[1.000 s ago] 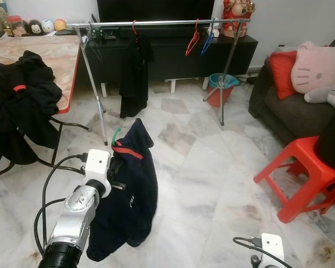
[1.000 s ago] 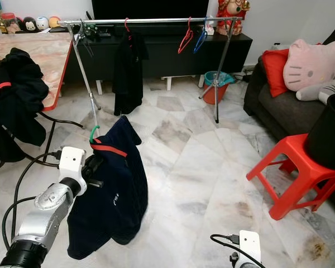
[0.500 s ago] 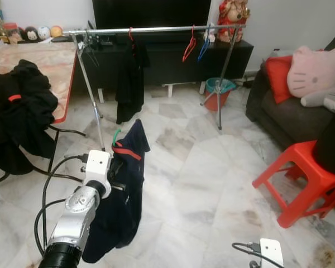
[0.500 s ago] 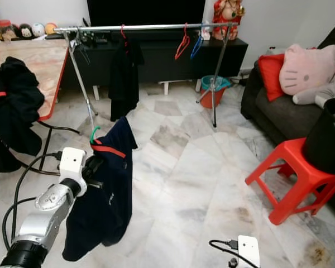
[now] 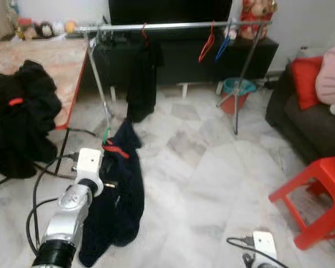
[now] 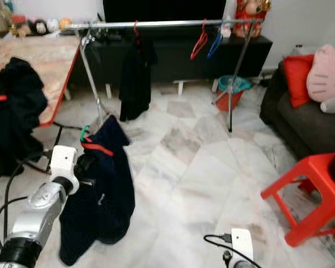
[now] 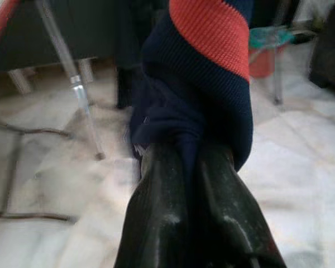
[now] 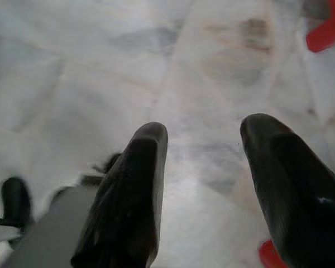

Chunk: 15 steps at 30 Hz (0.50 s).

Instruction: Hang hanger

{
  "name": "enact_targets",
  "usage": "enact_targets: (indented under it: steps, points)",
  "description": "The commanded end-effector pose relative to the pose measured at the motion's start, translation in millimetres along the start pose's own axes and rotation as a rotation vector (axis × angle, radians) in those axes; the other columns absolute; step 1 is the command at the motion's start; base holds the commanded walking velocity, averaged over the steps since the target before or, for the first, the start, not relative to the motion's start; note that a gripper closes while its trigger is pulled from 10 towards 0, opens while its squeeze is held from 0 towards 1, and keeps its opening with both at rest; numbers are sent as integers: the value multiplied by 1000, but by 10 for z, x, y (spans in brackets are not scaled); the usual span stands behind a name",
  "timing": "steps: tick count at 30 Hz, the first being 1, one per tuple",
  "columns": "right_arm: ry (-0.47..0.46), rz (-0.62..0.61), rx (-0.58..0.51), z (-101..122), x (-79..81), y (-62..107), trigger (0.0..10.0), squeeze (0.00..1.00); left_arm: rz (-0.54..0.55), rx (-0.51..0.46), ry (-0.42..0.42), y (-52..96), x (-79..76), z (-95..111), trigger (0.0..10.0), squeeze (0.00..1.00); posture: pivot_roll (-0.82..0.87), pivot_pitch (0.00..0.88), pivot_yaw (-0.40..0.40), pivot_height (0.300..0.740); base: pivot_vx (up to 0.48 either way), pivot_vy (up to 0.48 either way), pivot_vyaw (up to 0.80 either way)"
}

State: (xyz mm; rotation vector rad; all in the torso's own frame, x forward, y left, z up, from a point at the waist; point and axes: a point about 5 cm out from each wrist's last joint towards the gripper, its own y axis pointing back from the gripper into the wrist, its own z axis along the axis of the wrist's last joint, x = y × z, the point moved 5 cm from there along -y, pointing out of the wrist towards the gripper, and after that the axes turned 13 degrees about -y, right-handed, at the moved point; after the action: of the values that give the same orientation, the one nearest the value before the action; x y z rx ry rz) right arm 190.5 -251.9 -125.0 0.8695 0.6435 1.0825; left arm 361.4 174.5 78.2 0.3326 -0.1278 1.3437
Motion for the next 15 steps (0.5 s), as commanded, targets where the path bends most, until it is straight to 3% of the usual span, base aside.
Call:
enact_targets:
  steps: [1,15]
  points:
    - [-7,12,-9,52,58,-7,10000,0,20,-54,-31,-33,98,166,10000,0,143,0,-63,732,356,0,0]
    - [-13,16,-20,101,76,-10,10000,0,22,-59,-34,-81,107,202,10000,0,125,0,-49,732,364,0,0]
